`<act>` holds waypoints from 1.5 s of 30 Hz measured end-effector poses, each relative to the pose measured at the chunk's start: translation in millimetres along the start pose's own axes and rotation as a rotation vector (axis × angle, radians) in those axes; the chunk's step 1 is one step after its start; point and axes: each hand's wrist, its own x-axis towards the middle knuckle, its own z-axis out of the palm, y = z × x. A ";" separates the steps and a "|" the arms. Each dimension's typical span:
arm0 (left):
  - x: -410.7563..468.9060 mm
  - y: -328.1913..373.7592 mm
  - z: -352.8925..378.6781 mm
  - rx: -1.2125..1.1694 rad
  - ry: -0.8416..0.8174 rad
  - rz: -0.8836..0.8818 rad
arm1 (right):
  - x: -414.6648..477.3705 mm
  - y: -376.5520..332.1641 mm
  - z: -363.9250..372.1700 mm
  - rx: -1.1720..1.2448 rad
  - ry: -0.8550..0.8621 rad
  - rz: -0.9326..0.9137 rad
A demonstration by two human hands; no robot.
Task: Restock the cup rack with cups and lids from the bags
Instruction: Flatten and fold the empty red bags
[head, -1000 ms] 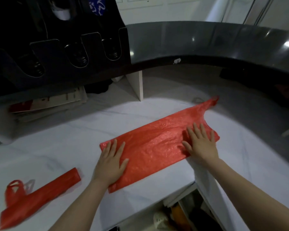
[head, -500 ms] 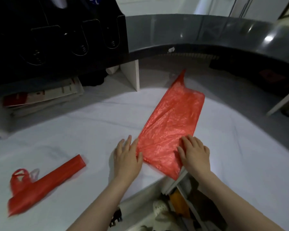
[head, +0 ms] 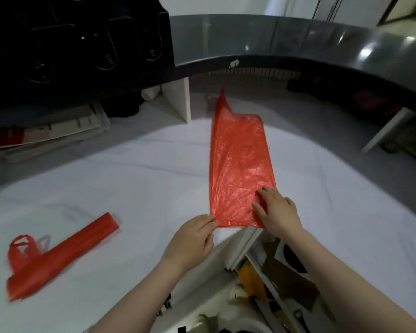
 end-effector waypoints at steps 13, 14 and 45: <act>1.5 26.6 14.2 0.141 -0.096 -0.104 | 8.6 48.7 -28.0 0.130 -0.041 -0.354; 0.5 27.9 17.0 0.157 -0.095 -0.095 | -1.0 52.3 -26.3 0.136 -0.042 -0.402; 35.4 46.7 28.0 0.045 0.083 -0.353 | 7.1 103.9 -37.0 0.447 0.023 -0.518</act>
